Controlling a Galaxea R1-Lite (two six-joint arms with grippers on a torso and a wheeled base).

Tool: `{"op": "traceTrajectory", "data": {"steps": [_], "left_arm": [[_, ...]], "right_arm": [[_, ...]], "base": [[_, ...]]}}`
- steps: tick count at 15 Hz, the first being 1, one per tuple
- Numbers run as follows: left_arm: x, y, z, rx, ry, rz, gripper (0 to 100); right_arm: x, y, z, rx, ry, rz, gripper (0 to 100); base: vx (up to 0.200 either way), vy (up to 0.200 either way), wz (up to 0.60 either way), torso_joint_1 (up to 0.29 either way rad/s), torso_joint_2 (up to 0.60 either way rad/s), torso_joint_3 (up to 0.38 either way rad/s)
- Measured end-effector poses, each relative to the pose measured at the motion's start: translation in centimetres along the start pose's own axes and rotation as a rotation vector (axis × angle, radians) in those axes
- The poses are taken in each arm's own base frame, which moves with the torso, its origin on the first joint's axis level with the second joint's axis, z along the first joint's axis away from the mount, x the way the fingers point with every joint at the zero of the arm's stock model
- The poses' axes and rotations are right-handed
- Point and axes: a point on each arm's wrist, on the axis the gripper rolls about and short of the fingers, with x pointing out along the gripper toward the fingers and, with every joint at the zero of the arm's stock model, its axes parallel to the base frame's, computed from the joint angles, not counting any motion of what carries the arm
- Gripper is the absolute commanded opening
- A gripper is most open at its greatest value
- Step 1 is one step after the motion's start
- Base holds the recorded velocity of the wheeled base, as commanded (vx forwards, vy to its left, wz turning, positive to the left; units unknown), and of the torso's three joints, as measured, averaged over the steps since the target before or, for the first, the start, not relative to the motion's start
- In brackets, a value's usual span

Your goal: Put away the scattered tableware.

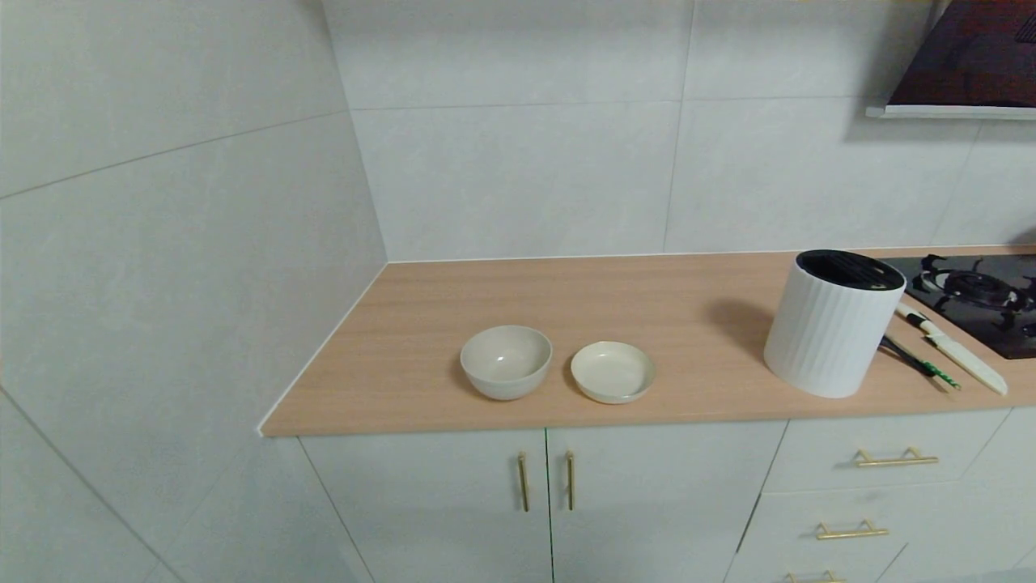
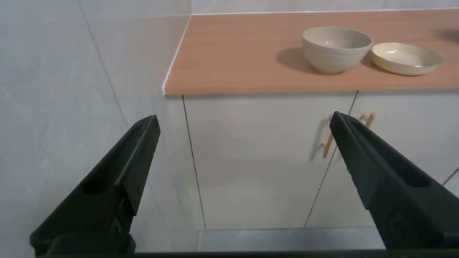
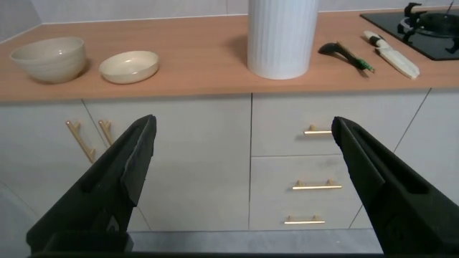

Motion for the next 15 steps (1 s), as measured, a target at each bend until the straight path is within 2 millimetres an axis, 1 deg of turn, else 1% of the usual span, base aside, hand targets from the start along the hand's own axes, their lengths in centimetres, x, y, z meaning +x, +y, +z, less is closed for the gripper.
{"op": "traceTrajectory", "data": {"steps": [8, 10, 15], "left_arm": [[0.00, 0.00, 0.00, 0.000, 0.000, 0.000, 100], [0.00, 0.00, 0.00, 0.000, 0.000, 0.000, 100], [0.00, 0.00, -0.01, 0.000, 0.001, -0.001, 100]], "right_arm": [[0.00, 0.00, 0.00, 0.000, 0.000, 0.000, 100], [0.00, 0.00, 0.00, 0.000, 0.000, 0.000, 100], [0.00, 0.00, 0.00, 0.000, 0.000, 0.000, 100]], "base": [[0.000, 0.000, 0.00, -0.005, 0.01, 0.007], [0.000, 0.000, 0.00, -0.164, 0.36, 0.200], [0.000, 0.000, 0.00, -0.236, 0.53, 0.288]]}}
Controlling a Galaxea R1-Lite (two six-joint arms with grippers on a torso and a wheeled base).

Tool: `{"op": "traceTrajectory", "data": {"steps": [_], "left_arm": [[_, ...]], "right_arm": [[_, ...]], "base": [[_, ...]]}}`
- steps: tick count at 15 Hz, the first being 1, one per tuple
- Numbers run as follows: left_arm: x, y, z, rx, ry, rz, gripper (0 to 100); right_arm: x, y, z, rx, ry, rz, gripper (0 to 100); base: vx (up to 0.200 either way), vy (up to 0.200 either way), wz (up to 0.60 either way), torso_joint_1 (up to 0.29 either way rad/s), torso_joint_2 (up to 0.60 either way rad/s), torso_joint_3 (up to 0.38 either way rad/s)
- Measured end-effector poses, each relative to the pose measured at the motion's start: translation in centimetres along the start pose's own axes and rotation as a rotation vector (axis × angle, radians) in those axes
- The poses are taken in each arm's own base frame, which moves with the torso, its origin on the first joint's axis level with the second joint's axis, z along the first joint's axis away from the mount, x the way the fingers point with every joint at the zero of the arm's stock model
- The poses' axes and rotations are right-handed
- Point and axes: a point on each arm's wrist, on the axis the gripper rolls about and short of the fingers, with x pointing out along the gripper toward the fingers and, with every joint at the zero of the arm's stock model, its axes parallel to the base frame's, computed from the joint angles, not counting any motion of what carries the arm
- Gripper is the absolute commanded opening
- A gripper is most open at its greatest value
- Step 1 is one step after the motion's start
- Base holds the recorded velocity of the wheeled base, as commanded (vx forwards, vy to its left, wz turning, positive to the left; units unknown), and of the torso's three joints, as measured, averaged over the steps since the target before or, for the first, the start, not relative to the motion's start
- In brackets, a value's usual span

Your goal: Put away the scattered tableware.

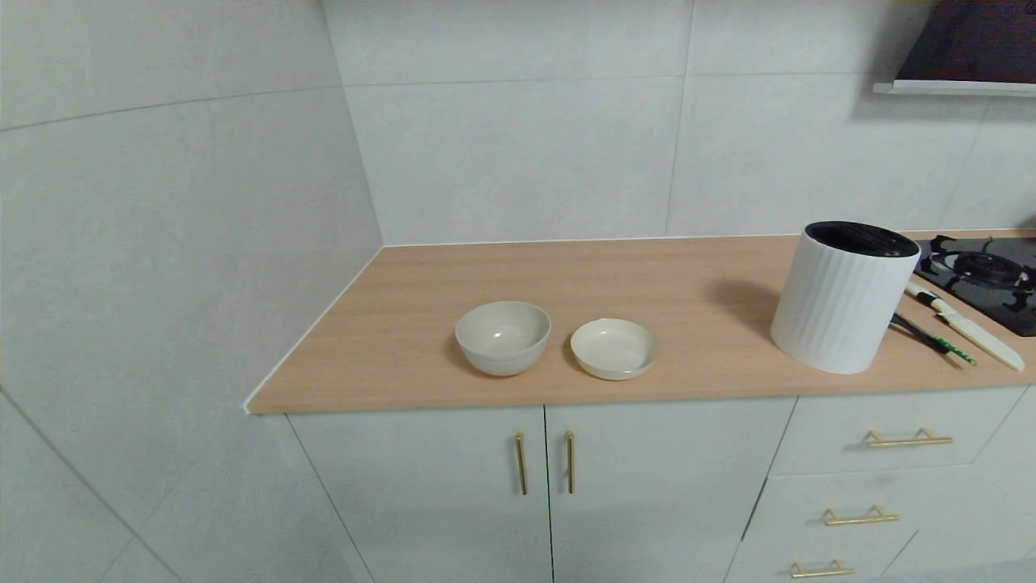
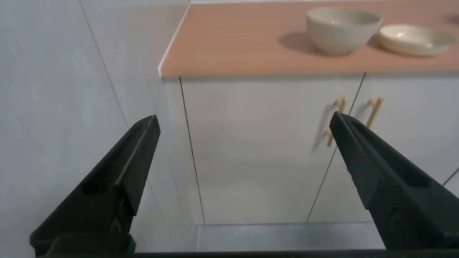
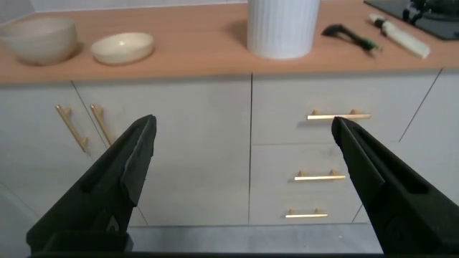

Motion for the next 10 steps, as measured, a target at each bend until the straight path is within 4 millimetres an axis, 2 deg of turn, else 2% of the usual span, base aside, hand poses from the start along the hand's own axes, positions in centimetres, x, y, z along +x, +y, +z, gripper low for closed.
{"op": "traceTrajectory", "data": {"steps": [10], "left_arm": [[0.00, 0.00, 0.00, 0.000, 0.000, 0.000, 100]], "right_arm": [[0.00, 0.00, 0.00, 0.000, 0.000, 0.000, 100]], "base": [[0.000, 0.000, 0.00, -0.217, 0.51, 0.296]]}}
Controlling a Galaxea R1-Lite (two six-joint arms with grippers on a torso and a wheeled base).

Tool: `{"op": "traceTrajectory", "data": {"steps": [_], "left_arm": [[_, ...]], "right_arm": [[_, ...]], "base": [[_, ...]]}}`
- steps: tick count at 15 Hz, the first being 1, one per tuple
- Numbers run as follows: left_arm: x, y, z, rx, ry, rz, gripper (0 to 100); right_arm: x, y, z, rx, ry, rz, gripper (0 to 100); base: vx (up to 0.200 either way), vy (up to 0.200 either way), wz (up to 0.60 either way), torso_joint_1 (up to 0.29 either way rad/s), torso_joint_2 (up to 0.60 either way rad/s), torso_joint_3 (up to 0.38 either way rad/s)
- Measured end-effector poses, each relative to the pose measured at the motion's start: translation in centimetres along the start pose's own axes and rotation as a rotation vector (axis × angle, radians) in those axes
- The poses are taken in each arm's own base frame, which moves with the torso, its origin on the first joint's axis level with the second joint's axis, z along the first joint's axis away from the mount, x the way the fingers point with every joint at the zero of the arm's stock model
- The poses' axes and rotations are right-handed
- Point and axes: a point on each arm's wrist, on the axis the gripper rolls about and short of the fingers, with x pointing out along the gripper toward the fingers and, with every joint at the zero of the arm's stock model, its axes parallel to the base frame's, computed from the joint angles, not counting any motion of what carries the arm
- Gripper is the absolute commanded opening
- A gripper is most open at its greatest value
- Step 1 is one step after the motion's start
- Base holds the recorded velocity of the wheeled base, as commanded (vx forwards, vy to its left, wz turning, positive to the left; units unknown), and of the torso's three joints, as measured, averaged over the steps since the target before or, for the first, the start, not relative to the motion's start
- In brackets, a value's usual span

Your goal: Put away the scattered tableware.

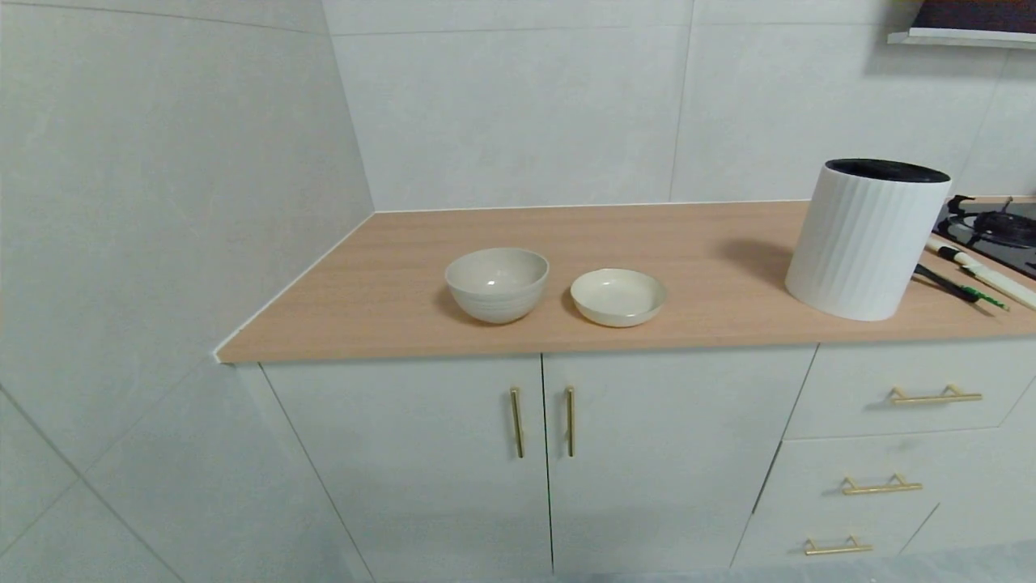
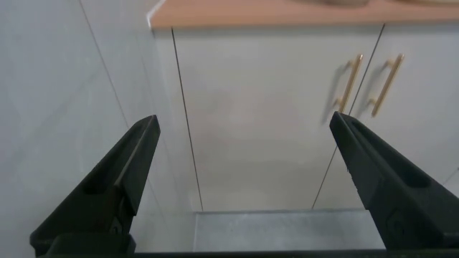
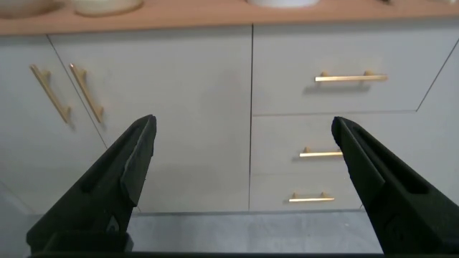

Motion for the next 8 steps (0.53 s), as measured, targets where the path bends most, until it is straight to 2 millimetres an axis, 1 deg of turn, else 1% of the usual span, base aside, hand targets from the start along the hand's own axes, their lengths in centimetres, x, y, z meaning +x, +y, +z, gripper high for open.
{"op": "traceTrajectory", "data": {"steps": [4, 8], "left_arm": [[0.00, 0.00, 0.00, 0.000, 0.000, 0.001, 100], [0.00, 0.00, 0.00, 0.000, 0.000, 0.000, 100]], "right_arm": [[0.00, 0.00, 0.00, 0.000, 0.000, 0.000, 100], [0.00, 0.00, 0.00, 0.000, 0.000, 0.000, 100]], "base": [[0.000, 0.000, 0.00, -0.181, 0.48, 0.299], [0.000, 0.000, 0.00, -0.156, 0.46, 0.301]]}}
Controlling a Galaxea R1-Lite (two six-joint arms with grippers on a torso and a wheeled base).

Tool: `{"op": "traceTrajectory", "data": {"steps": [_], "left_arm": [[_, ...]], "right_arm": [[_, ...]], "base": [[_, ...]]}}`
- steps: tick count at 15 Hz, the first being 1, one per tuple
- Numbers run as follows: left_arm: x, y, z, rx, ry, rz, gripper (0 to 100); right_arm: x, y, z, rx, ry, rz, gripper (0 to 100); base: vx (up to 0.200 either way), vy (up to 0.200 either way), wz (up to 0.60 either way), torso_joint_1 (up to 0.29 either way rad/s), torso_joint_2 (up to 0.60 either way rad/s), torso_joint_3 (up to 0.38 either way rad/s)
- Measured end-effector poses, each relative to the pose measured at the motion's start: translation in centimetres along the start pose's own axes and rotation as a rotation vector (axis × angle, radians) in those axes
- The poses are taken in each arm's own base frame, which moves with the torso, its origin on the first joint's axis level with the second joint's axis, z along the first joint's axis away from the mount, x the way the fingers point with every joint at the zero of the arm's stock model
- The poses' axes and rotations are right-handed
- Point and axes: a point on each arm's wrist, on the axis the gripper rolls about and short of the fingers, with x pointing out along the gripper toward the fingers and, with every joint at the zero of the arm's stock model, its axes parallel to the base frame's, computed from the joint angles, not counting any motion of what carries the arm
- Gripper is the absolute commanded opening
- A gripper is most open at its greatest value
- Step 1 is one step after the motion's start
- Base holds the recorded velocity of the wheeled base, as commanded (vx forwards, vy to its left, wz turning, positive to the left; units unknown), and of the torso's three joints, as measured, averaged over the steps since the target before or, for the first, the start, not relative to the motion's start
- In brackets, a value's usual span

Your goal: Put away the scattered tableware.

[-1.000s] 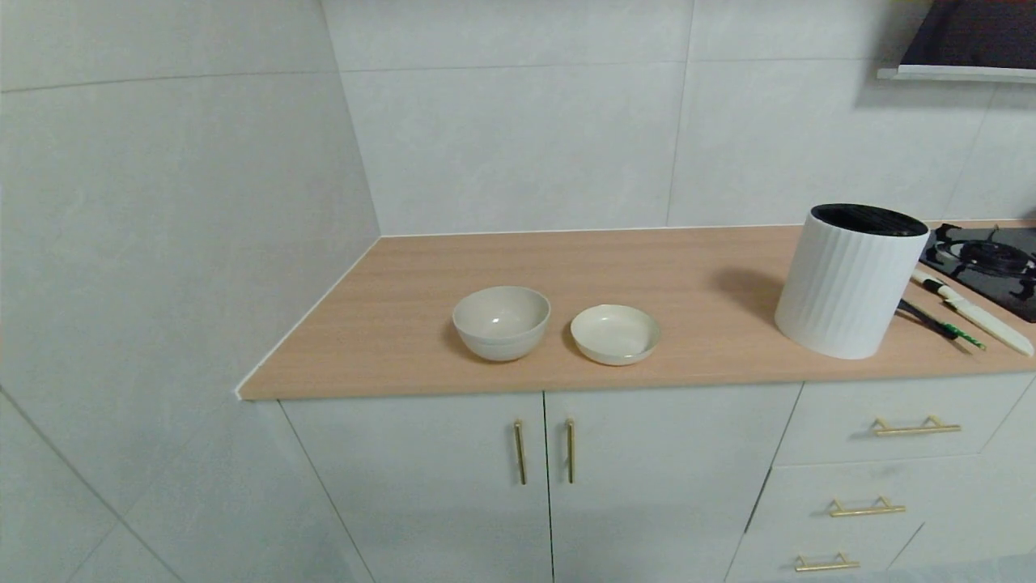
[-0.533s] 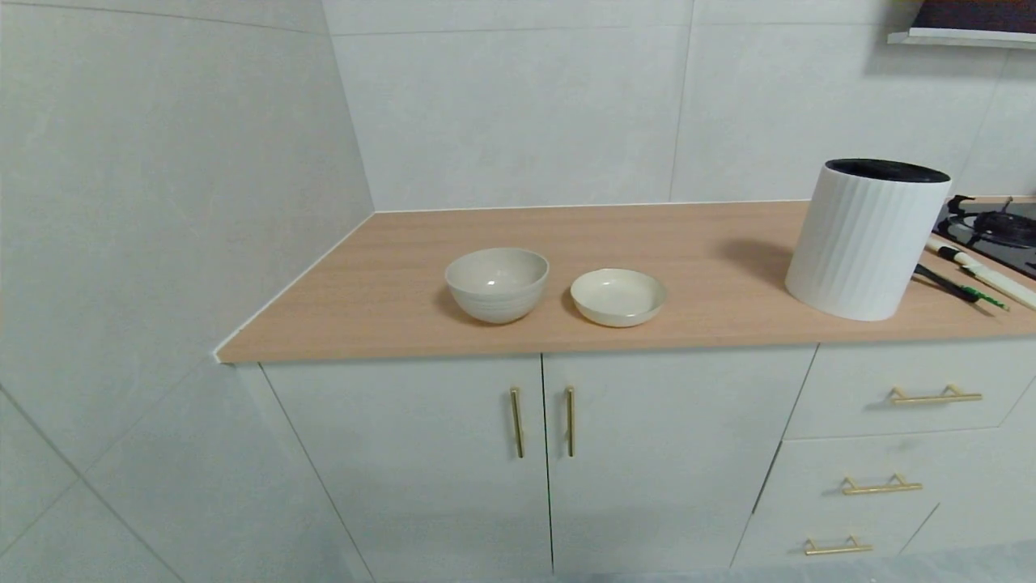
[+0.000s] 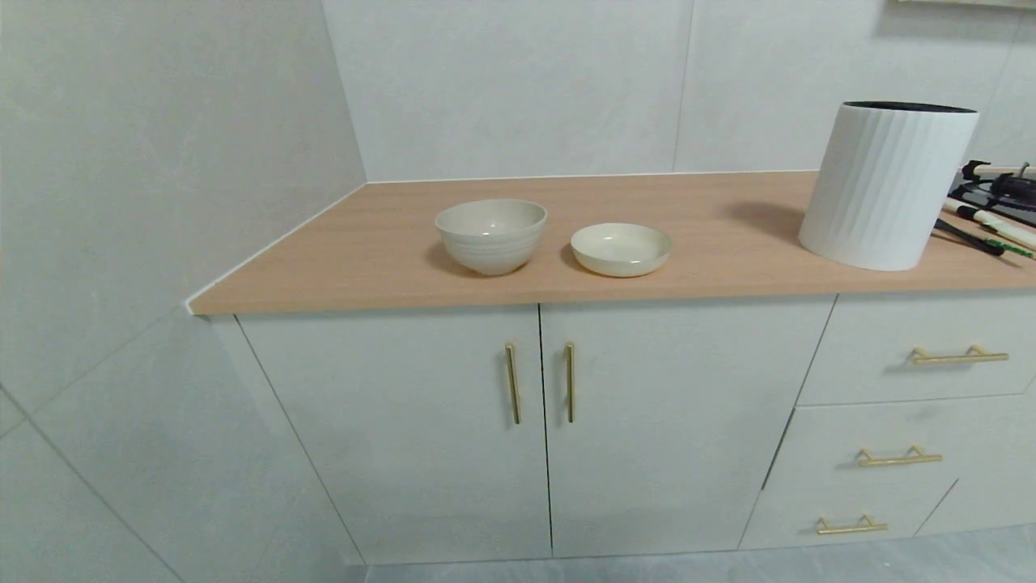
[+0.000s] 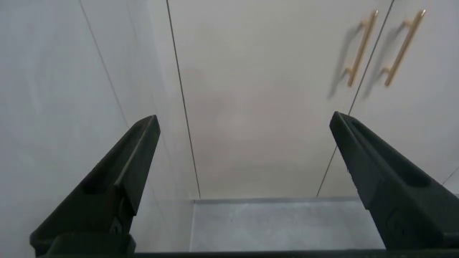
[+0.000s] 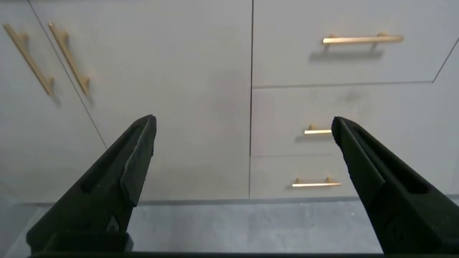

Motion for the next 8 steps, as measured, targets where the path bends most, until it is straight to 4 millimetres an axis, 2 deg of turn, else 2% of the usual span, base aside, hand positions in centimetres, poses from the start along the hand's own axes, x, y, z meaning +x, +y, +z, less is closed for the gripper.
{"op": "traceTrajectory", "data": {"steps": [5, 8], "left_arm": [[0.00, 0.00, 0.01, 0.000, -0.001, 0.000, 100], [0.00, 0.00, 0.00, 0.000, 0.000, 0.000, 100]], "right_arm": [[0.00, 0.00, 0.00, 0.000, 0.000, 0.000, 100], [0.00, 0.00, 0.00, 0.000, 0.000, 0.000, 100]], "base": [[0.000, 0.000, 0.00, -0.112, 0.45, 0.331], [0.000, 0.000, 0.00, -0.036, 0.21, 0.150]]}}
